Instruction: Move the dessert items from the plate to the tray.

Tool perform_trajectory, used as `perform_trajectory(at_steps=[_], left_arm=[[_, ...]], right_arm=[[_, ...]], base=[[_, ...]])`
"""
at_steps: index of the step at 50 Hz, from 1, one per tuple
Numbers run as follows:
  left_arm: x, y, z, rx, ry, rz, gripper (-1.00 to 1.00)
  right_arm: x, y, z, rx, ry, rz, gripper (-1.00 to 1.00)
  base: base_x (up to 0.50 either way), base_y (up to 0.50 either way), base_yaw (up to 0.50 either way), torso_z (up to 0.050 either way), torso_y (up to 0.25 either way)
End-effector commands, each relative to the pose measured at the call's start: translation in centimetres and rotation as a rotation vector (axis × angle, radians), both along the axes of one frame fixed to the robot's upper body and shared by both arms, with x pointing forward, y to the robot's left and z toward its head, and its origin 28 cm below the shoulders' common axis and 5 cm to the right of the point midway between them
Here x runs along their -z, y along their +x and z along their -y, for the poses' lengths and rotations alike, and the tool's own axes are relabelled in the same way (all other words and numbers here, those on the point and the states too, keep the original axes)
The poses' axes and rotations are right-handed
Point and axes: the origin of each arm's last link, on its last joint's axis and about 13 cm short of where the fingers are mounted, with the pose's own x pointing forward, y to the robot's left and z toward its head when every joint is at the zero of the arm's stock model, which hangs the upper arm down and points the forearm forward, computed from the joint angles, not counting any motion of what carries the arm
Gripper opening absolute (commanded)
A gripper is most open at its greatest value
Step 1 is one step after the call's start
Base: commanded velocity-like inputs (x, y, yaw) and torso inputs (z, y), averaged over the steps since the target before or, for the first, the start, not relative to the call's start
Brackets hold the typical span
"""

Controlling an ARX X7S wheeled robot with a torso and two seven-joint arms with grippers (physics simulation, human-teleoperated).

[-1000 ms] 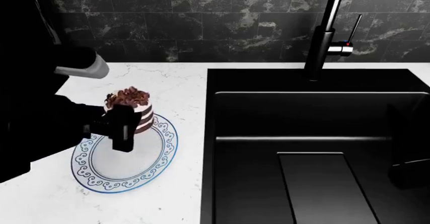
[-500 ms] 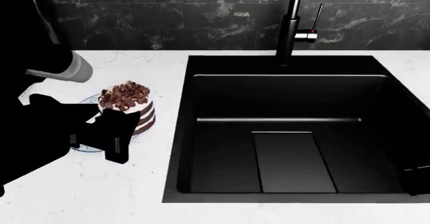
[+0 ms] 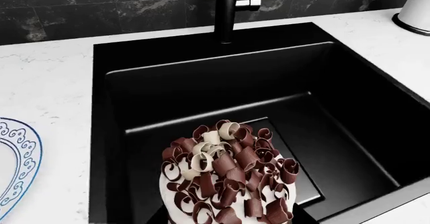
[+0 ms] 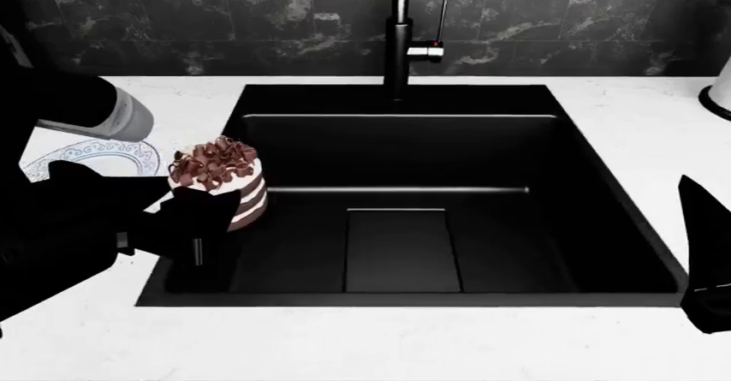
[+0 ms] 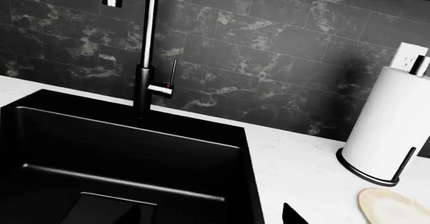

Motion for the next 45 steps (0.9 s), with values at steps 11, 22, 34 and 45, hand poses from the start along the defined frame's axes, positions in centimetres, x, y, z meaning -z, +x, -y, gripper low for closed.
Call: perform_trajectory(at_steps=[11,22,34,45], left_arm=[[-0.60,-0.14,-0.08,-0.018,-0.024,0.044,-1.00],[-0.69,-0.22,-0.09,-0.019,-0.028,0.048,-1.00],[-0.77,-0.23,-0.08,-0.019,-0.034,0.054,-1.00],[-0.95,-0.40,-0.11,-0.023,-0.035,0.070,-1.00]], right_arm=[[-0.11,-0.16,0.06,-0.001,0.007,0.007,1.00],[-0.27,-0.25,0.03,-0.002,0.005,0.009,1.00],[-0.42,-0.34,0.06,0.002,0.004,0.014,1.00],[-0.48,-0.39,0.08,0.006,0.004,0.018,1.00]], base=[[-0.01,-0.50,0.00,0.001,0.001],[-0.01,-0.50,0.00,0.000,0.001],[-0.01,-0.50,0.00,0.001,0.001],[-0.01,-0.50,0.00,0.000,0.001]])
